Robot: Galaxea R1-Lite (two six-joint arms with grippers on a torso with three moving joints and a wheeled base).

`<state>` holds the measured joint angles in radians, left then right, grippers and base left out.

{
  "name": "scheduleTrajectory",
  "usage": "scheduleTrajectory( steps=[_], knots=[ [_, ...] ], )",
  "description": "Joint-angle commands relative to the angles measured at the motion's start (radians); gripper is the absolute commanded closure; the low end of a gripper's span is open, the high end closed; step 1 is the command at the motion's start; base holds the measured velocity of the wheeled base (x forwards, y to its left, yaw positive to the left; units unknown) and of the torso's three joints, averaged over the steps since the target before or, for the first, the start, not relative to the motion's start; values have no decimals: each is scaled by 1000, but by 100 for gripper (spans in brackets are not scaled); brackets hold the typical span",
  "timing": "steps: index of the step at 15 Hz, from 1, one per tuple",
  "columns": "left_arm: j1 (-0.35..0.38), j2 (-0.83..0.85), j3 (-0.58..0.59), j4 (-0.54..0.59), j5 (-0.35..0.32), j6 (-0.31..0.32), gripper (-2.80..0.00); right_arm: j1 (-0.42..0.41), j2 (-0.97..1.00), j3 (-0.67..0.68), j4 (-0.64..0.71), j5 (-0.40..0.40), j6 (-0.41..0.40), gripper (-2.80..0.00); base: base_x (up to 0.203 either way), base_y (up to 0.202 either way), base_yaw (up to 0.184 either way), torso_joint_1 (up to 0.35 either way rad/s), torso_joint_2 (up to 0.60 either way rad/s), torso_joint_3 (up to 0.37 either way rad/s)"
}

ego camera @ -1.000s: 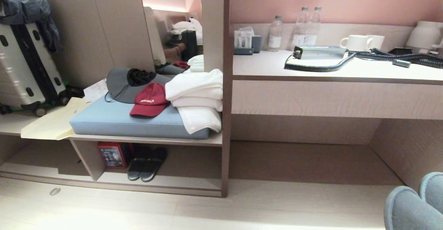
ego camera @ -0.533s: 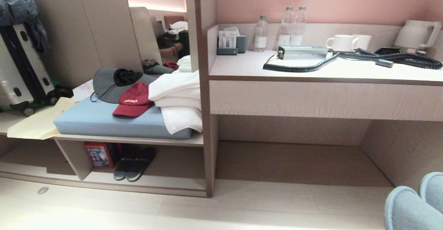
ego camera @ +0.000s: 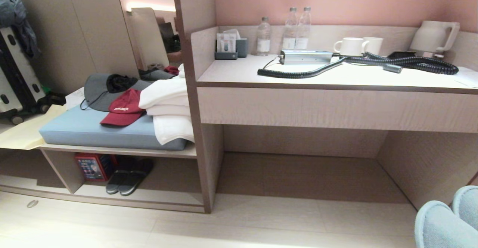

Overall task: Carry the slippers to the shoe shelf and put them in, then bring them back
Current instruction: Place the slippers on the floor

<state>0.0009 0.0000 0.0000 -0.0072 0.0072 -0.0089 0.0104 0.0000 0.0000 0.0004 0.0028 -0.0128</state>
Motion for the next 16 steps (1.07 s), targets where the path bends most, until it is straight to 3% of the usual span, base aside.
scheduleTrajectory(
  steps=[1,5,14,16],
  knots=[
    [1,2,0,0,0,0,0,0,0,0,1,0,-1,0,0,-195,5,2,0,-2],
    [-1,0,0,0,0,0,0,0,3,0,0,-1,-1,0,0,-159,2,2,2,0],
    [-1,0,0,0,0,0,0,0,3,0,1,-3,5,0,0,0,0,0,0,0],
    [1,0,0,0,0,0,0,0,3,0,0,-3,5,0,0,4,-126,4,1,5]
  ],
)
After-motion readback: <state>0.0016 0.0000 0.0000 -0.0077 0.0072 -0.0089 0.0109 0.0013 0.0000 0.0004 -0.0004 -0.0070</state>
